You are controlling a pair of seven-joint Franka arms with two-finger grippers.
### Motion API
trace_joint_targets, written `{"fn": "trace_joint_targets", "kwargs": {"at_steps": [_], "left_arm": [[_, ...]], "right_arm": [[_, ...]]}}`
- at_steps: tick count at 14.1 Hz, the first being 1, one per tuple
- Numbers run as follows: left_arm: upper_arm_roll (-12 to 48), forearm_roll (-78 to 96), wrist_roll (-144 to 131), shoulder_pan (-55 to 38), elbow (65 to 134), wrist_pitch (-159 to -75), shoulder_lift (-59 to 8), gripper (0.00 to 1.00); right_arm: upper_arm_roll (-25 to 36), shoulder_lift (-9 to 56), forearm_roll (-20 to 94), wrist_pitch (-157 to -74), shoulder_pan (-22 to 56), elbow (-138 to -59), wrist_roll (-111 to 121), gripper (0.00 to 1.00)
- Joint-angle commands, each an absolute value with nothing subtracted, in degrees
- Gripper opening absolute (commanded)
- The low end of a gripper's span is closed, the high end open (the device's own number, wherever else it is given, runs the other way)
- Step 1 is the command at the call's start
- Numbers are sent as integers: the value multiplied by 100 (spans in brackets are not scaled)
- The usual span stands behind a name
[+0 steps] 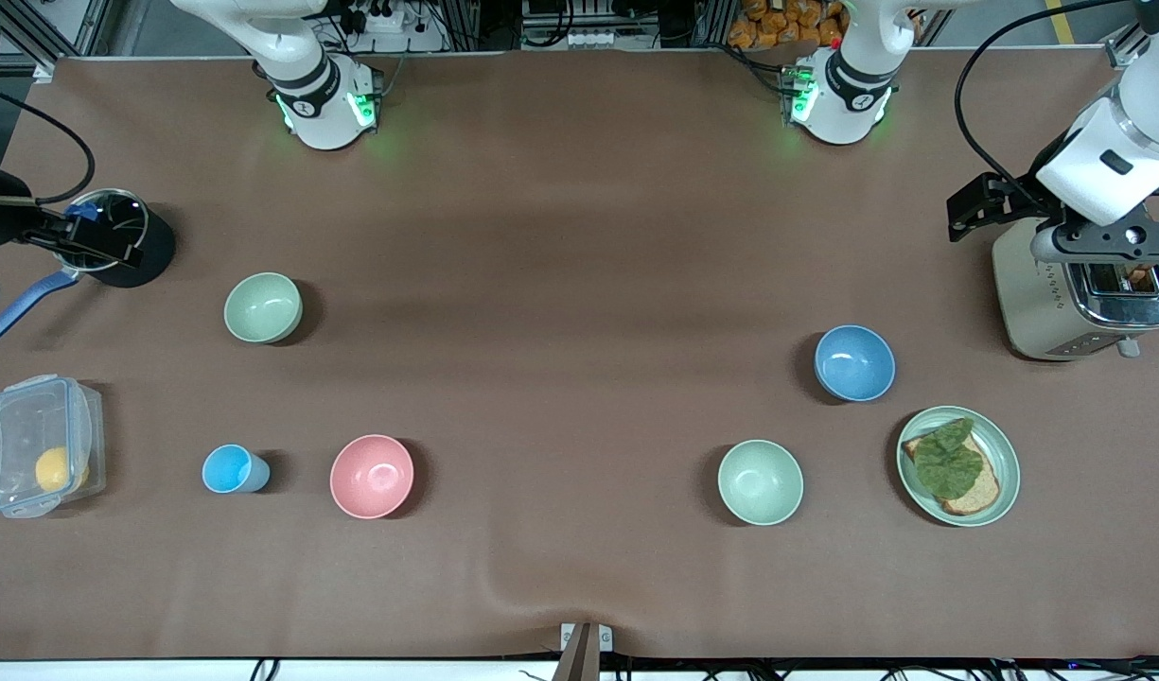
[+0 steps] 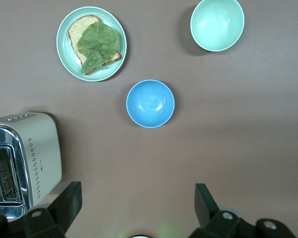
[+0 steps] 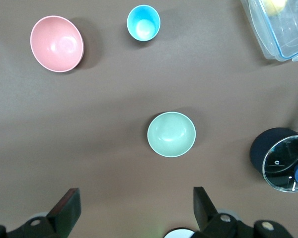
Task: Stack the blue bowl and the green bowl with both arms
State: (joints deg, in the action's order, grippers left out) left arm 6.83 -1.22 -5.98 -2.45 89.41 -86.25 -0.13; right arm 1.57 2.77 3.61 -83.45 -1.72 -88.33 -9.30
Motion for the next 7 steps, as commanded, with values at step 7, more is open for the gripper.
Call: {"fn": "trace_joint_targets", "kwargs": {"at_steps": [7], "left_arm": [[686, -132, -369, -185, 8903, -8561, -44, 100]], "right_arm": [[246, 141, 527, -8358, -123, -8877, -747, 100]]}}
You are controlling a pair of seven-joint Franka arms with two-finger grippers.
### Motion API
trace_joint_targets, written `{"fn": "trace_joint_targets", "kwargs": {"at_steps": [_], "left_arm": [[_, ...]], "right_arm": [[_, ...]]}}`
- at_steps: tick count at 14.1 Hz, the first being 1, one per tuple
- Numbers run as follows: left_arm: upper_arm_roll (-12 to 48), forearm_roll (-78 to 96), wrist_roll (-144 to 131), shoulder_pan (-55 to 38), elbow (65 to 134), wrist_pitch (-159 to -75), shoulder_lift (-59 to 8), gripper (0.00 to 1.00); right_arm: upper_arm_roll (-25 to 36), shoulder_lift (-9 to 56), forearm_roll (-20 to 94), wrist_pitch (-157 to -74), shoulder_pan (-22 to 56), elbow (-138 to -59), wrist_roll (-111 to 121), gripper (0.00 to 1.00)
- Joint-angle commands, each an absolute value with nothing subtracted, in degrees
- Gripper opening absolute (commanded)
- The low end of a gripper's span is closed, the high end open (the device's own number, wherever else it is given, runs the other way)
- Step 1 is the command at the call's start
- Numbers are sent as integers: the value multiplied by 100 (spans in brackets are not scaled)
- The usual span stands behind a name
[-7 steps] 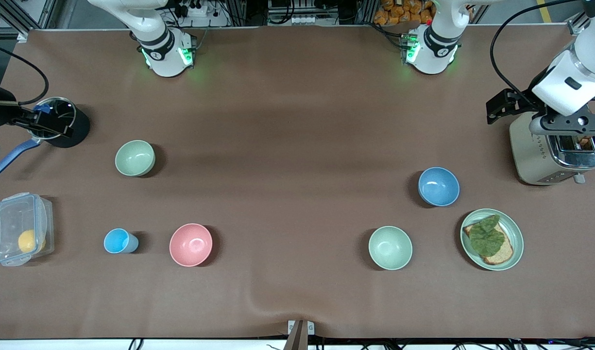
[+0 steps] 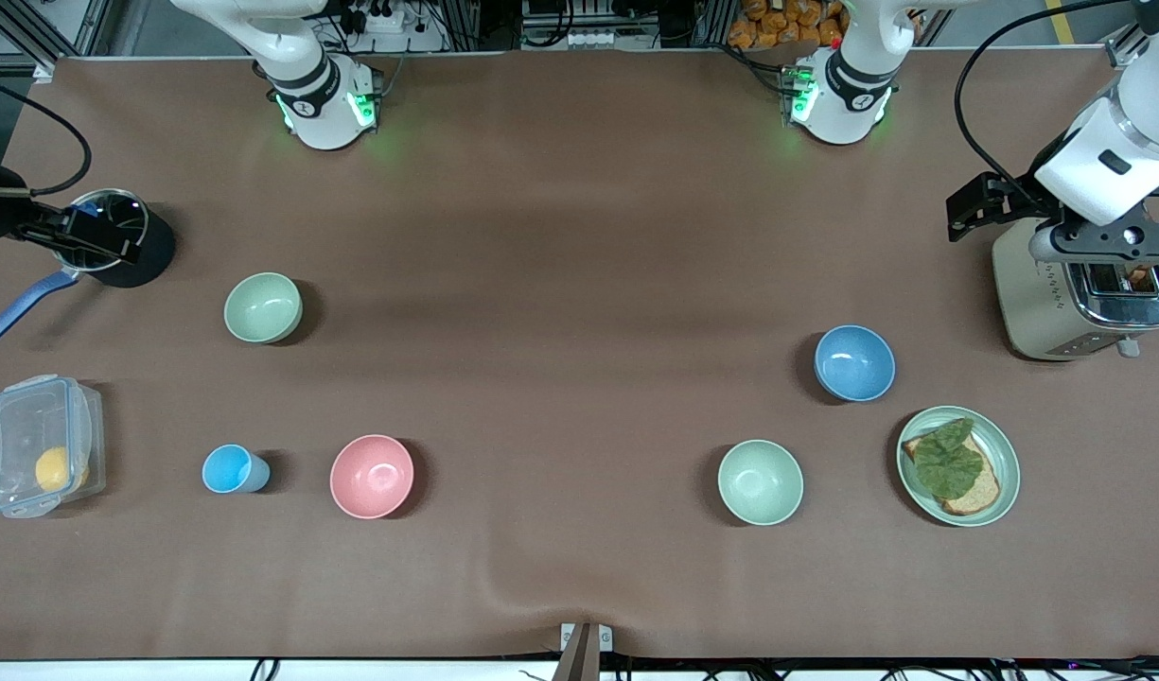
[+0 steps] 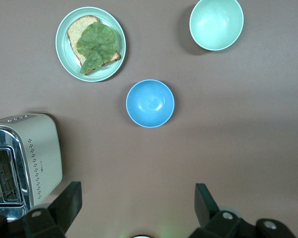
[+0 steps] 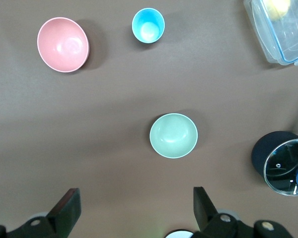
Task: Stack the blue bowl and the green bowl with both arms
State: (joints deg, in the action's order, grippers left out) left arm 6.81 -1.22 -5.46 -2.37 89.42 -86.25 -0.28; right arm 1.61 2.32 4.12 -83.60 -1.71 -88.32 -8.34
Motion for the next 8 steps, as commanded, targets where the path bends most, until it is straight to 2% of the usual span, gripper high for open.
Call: {"fn": "trace_joint_targets", "kwargs": {"at_steps": [1, 4, 8], "left_arm": [[686, -132, -369, -176, 8912, -8561, -44, 100], [686, -123, -430, -176, 8930, -8543, -122, 100], [624, -254, -501, -193, 8764, -8778, -955, 100]], "right_arm": [[255, 132, 527, -8358, -123, -8894, -738, 100], [290, 36, 475, -8436, -149, -9357, -712, 100], [562, -447, 457, -9682, -211, -10947, 59, 100]]}}
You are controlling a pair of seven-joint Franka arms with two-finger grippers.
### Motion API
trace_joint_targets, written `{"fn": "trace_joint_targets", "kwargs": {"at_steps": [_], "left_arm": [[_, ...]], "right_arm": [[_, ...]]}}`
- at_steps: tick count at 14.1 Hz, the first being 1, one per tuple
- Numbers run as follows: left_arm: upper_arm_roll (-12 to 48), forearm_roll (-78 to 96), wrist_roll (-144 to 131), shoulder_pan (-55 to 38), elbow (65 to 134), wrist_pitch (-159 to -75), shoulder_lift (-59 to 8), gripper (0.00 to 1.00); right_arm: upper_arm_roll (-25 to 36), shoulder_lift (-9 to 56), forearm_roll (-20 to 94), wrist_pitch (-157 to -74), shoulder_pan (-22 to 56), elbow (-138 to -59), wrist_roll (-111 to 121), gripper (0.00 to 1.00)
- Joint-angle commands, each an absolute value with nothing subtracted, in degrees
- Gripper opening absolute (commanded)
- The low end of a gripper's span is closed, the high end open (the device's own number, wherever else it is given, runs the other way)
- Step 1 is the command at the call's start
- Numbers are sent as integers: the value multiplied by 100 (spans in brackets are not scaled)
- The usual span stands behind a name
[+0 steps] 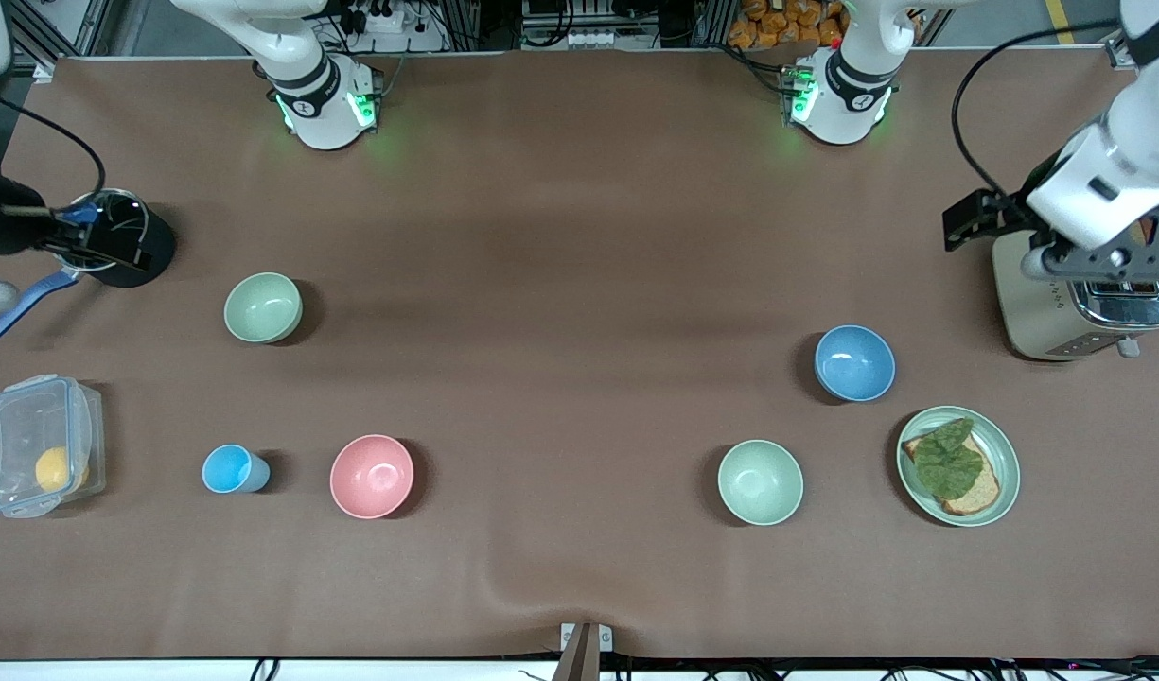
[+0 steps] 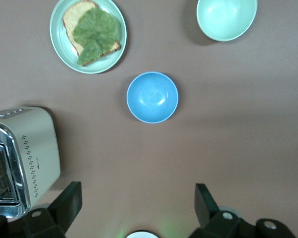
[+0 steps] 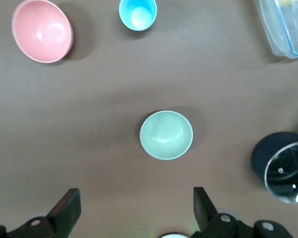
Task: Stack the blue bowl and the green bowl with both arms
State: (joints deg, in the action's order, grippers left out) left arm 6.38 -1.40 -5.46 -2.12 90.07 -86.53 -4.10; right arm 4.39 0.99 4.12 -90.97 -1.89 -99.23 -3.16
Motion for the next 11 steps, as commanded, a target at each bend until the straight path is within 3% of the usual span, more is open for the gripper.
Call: {"fn": "trace_joint_targets", "kwargs": {"at_steps": [1, 6, 11], "left_arm": [[607, -264, -492, -141, 8650, -9024, -1280, 100], [597, -246, -395, -105, 8543, -9728, -2398, 100], [598, -325, -360, -185, 8561, -10282, -3031, 100]], "right_arm": [[676, -587, 457, -10086, -211, -11404, 314, 100], [1221, -651, 431, -11870, -246, -12970, 1650, 100], [1301, -379, 439, -13102, -273, -13806, 1836, 100]]}}
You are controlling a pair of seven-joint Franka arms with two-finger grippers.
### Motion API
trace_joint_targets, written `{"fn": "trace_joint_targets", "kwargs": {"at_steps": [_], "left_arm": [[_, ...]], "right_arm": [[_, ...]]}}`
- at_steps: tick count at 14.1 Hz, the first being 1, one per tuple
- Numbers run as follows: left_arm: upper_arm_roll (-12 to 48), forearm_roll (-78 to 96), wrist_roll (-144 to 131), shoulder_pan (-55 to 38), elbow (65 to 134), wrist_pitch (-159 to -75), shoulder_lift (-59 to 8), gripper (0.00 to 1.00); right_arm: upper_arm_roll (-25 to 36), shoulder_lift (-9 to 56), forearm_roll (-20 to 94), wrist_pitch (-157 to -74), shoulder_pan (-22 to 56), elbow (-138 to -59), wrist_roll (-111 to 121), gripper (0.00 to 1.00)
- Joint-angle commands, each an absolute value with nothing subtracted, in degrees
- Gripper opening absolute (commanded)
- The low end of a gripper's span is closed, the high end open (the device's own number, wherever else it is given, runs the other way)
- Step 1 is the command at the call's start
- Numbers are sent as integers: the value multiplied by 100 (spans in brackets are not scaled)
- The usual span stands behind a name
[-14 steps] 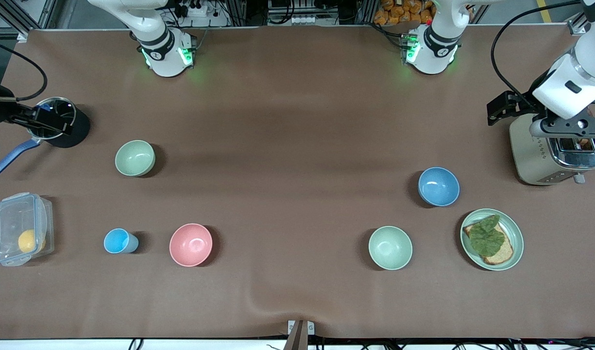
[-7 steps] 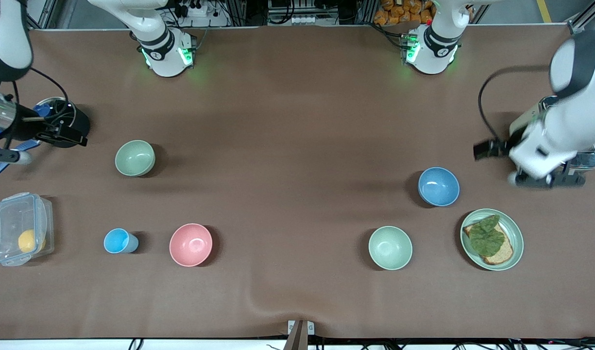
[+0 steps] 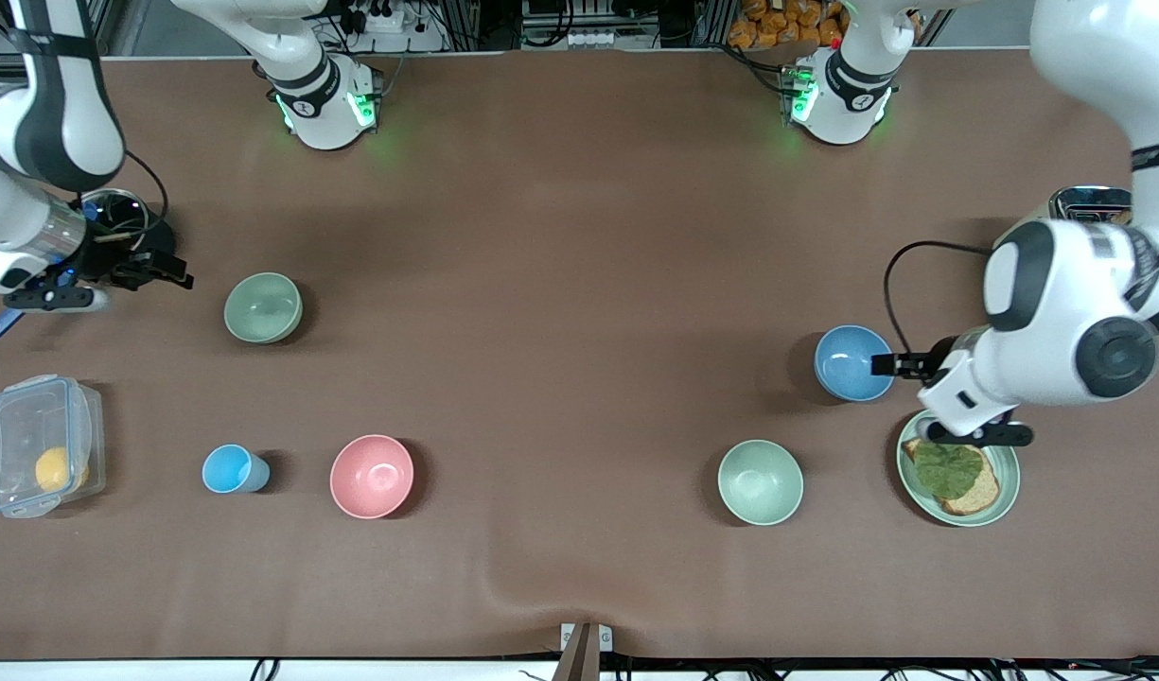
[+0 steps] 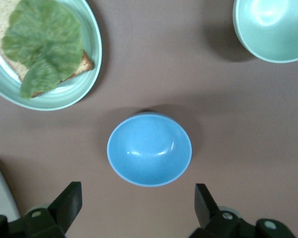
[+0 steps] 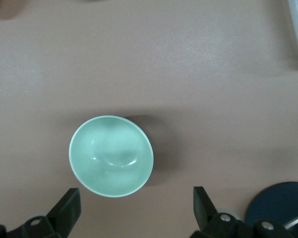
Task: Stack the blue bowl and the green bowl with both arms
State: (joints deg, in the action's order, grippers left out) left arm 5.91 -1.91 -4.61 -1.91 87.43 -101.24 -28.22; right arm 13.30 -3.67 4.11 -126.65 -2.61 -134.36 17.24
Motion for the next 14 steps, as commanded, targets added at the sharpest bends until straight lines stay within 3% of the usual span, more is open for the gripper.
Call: {"fn": "trace_joint_targets", "kwargs": {"at_steps": [1, 7, 9, 10, 13, 14], "left_arm": [[598, -308, -360, -185, 8561, -10457, -3111, 100], [606, -229, -1098, -686, 8578, -11996, -3849, 100], [598, -202, -1186, -773, 8613, -11988, -3841, 100], [589, -263, -1256, -782, 8622, -11945, -3823, 100], [589, -272, -1388, -808, 8631, -11612, -3788, 100], [589, -272, -1606, -826, 8631, -11480, -3788, 100]], "right_arm": [[1301, -326, 439, -13426, -264, -13990, 1846, 100], [1283, 491, 439, -15238, -229, -14493, 1907, 97], [1266, 685, 466, -15442, -220, -14502, 1907, 76], [1266, 781, 509, -15590, -141, -14502, 1907, 59], [1257, 1080, 545, -16195, 8, -14659, 1837, 57], [1257, 1151, 554, -16364, 44, -14686, 1828, 38]]}}
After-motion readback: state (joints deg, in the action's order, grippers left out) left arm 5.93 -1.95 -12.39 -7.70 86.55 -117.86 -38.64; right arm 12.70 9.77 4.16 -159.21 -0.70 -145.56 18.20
